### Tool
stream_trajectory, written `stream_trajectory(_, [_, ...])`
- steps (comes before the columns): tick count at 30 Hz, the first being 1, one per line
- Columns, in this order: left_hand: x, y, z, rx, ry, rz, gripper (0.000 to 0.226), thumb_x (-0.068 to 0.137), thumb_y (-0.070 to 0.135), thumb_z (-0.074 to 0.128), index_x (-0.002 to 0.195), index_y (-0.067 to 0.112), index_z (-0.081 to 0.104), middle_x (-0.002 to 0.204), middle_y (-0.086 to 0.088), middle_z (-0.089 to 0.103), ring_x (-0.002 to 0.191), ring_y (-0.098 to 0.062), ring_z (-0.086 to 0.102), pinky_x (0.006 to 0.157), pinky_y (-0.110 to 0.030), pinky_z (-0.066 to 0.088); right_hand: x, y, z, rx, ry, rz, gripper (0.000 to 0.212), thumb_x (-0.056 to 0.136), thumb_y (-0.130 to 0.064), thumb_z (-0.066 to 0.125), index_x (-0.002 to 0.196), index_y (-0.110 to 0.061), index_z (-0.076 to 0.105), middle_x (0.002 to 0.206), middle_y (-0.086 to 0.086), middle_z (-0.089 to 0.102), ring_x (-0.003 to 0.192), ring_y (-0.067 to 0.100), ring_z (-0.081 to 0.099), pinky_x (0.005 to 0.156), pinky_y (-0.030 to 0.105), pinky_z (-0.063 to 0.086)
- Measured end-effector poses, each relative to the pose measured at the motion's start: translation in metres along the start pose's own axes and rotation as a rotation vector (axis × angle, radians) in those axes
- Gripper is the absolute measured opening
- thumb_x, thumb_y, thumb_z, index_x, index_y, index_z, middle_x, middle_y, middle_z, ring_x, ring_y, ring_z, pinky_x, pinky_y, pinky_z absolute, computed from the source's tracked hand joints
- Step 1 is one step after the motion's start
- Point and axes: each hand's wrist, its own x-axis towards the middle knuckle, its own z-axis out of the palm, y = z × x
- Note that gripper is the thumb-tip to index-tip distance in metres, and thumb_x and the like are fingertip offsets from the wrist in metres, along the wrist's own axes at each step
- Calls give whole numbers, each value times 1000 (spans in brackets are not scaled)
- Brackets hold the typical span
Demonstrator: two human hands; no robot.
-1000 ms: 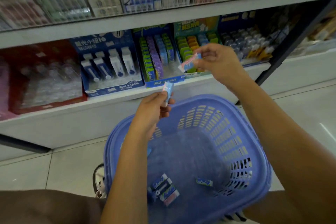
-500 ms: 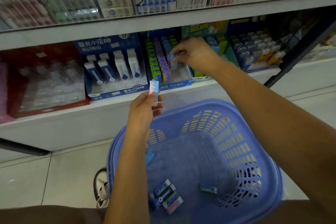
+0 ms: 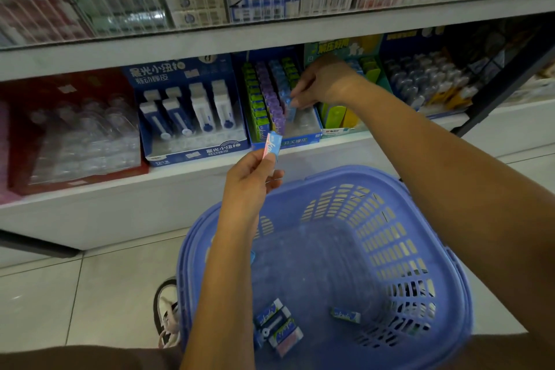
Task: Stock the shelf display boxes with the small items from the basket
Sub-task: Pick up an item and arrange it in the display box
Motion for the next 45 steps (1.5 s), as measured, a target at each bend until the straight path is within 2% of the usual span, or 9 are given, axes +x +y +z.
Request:
stream_trajectory(2, [-1,1,1,6,-10,18,19,94,19,57,108,9,65,82,1,66,71,-9,65,67,-20,53,2,-8,-3,-24,-50,19,26,76,-12,78,101,-6,72,96,4,70,71,9,66,66,9,53])
stream_trajectory(8, [-10,6,8,-20,-3,100,11,91,16,62,100,9,64,79,-1,65,67,-4,66,66,-16,54,-10,-5,3,-81,59,-25,23,84,-11,68,106,-6,70,112,7,69,98,16,66,94,24,50])
stream_trajectory(12, [-15,9,12,-17,39,185,5,91,13,61,96,14,62,79,0,66,67,-1,66,64,-14,53,-48,3,13,415,110,-84,16,88,-18,64,95,-4,69,71,5,65,50,2,53,57,18,48])
stream_trajectory(16, [-18,12,17,77,65,299,12,90,15,62,101,11,63,79,3,67,70,-2,65,63,-15,52,-91,16,29,604,-113,-241,17,86,-13,66,98,-25,66,72,-8,68,62,7,65,61,18,54])
stream_trajectory(23, [-17,22,21,372,49,525,16,96,19,54,108,18,64,99,6,68,87,-2,61,75,-12,47,-93,23,32,801,150,-213,19,82,-1,68,97,-9,62,83,1,67,65,3,67,61,16,53])
stream_trajectory(29, [10,19,4,795,25,608,55,98,21,47,149,21,26,157,7,20,142,-3,16,105,-7,19,-62,23,17,336,401,-265,13,86,-12,68,97,-16,63,87,-9,62,79,1,60,75,7,50])
stream_trajectory(32, [16,4,-6,773,-106,541,68,97,24,49,151,30,9,158,18,6,135,12,7,103,-12,34,-45,20,22,142,376,-326,15,86,-11,66,101,-9,64,88,-3,62,80,7,59,70,4,46])
stream_trajectory(36, [20,-7,-9,736,-128,552,67,97,23,49,150,36,9,153,26,3,127,24,3,91,12,15,-34,24,28,7,333,-374,14,86,-7,66,100,-6,64,93,8,69,79,8,59,76,17,49])
stream_trajectory(45, [28,-8,-15,722,-118,550,65,96,19,51,150,30,16,157,16,11,127,24,7,90,13,12,-28,26,38,-151,262,-390,16,86,-9,65,101,-4,67,99,12,71,89,22,66,81,30,53])
